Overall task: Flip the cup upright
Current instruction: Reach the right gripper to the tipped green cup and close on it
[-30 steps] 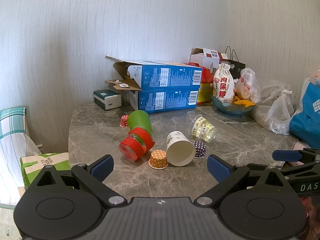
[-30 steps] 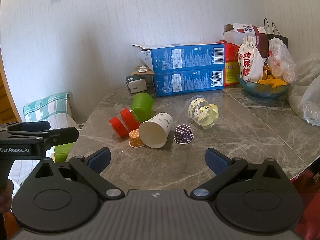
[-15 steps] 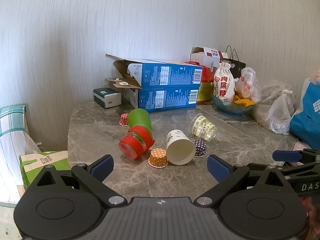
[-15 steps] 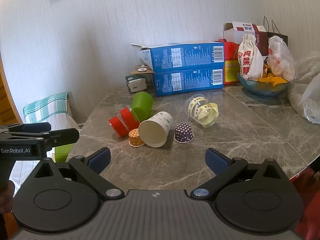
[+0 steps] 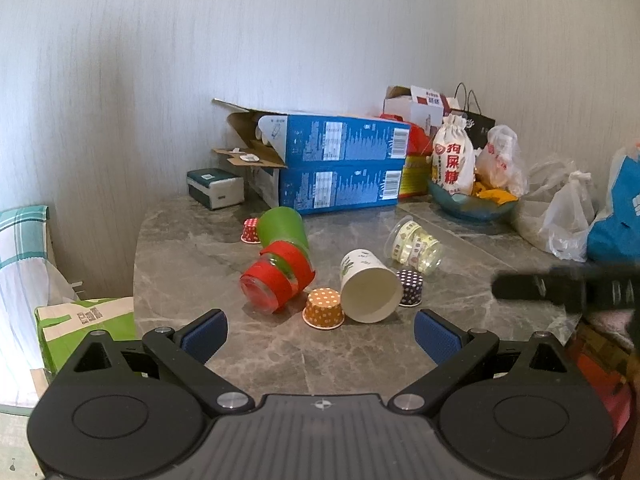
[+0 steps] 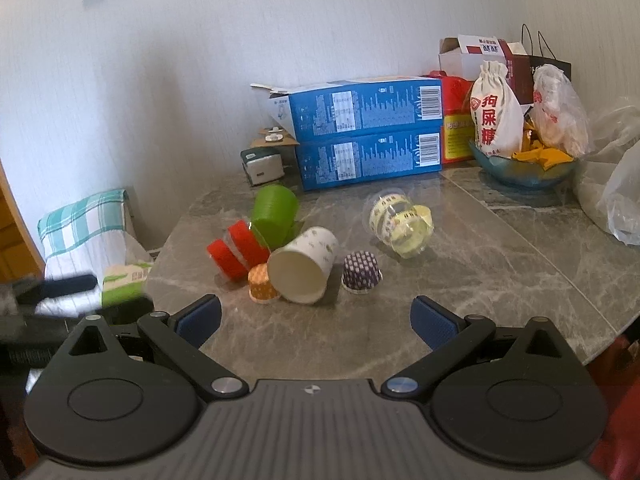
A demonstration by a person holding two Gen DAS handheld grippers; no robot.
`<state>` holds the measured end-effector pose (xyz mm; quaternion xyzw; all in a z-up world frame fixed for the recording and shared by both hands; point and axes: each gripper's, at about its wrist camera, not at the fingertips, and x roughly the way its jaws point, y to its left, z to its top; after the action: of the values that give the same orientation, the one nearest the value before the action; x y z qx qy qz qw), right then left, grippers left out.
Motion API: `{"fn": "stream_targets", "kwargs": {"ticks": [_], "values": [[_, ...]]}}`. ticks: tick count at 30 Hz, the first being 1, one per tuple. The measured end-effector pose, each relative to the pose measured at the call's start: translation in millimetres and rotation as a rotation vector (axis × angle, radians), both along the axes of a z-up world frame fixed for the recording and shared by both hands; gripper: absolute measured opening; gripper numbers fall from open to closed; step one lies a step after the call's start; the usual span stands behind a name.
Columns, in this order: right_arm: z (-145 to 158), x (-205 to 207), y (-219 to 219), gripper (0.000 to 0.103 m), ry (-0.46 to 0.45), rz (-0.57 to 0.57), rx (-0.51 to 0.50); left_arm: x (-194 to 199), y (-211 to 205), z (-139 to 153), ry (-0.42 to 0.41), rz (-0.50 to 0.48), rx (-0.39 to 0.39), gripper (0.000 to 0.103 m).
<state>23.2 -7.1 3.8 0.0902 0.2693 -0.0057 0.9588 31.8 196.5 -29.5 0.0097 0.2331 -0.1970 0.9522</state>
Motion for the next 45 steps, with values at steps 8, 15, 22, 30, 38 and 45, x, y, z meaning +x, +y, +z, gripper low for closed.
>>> {"fn": "stream_targets", "kwargs": {"ticks": [8, 15, 22, 30, 38, 45], "values": [[30.6, 113.0, 11.5, 0.102, 0.099, 0.071, 0.066, 28.4, 8.5, -9.8, 0.076, -0.006, -0.042, 0.101], [0.1, 264.6, 29.5, 0.102, 0.353, 0.099, 0.052, 39.8, 21.9, -24.0, 0.111, 0.015, -0.04, 0.101], [-35.7, 319.4, 40.4, 0.096, 0.445, 0.099, 0.088, 64.5, 48.9, -24.3, 0.106, 0.074, -0.054, 0.101], [-52.2, 345.2, 48.8, 0.084, 0.508, 0.097, 0.029, 80.3, 61.5, -30.7, 0.139, 0.083, -0.081, 0.101], [-66.5, 369.4, 51.3, 0.077, 0.545, 0.097, -0.01, 76.4, 71.5, -33.4, 0.156, 0.117, -0.086, 0.101], [-70.1, 375.7, 58.6, 0.071, 0.562, 0.103, -0.046, 67.3, 81.8, -27.2, 0.15, 0.154, -0.097, 0.101]]}}
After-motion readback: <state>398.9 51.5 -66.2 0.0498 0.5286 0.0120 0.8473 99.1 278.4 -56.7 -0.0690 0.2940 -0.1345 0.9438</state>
